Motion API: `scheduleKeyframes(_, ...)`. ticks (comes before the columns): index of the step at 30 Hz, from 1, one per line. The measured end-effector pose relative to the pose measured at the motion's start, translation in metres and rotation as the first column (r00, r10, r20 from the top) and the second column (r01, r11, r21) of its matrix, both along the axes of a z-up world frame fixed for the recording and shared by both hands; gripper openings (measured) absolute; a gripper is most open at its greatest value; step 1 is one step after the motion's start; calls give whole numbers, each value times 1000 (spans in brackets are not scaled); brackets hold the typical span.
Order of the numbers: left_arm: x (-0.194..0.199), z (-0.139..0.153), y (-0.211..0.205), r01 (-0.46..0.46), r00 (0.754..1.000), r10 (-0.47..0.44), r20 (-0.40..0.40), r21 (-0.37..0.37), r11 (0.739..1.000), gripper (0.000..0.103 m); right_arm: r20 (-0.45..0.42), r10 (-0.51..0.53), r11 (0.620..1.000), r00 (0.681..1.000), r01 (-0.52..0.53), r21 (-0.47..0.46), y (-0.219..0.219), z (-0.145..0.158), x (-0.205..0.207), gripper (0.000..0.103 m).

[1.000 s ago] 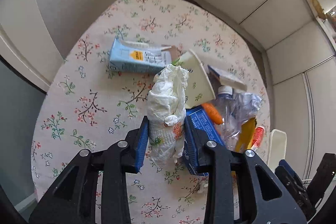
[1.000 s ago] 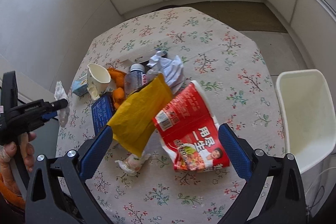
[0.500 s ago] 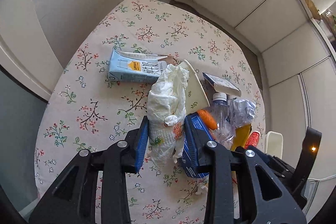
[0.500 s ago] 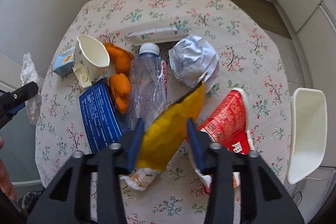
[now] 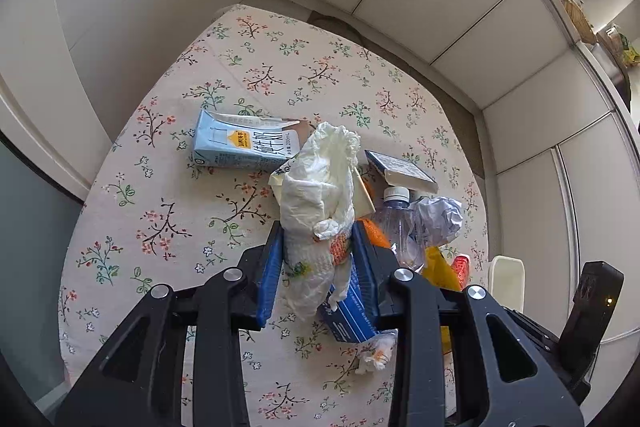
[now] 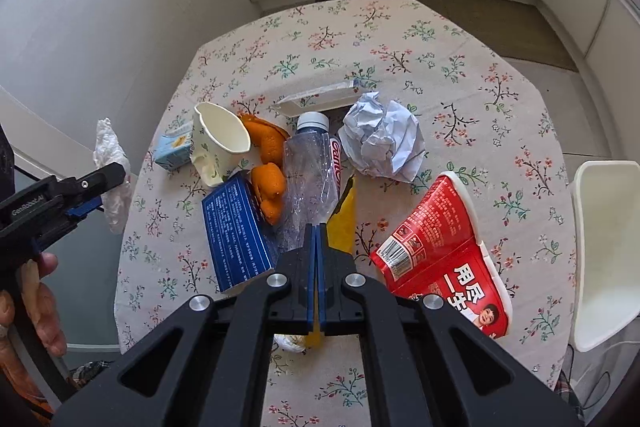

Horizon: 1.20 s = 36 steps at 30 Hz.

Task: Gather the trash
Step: 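Carry tissue and yellow packet to the white bin while the right tool opens over it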

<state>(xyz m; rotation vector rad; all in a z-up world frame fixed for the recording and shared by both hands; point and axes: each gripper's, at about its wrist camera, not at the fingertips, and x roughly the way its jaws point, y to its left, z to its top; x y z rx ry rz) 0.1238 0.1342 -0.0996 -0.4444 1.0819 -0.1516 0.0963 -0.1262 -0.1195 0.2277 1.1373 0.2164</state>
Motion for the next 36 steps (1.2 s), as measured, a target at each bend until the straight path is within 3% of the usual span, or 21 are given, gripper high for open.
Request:
scheduleKeyframes(21,10,14,-70,88,995,-87,55,-19,996,32,178,-123,989,976,106,104,-88,65,-28,0)
scheduleKeyframes(27,12,17,-93,114,991,-112,70,-16,993,32,232,-208,977,950,192,92,-128,80,-37,0)
scheduleKeyframes(36,14,17,-136,168,981,-168,100,10,986,32,313,-368,925,875,377,33,-200,91,-58,1)
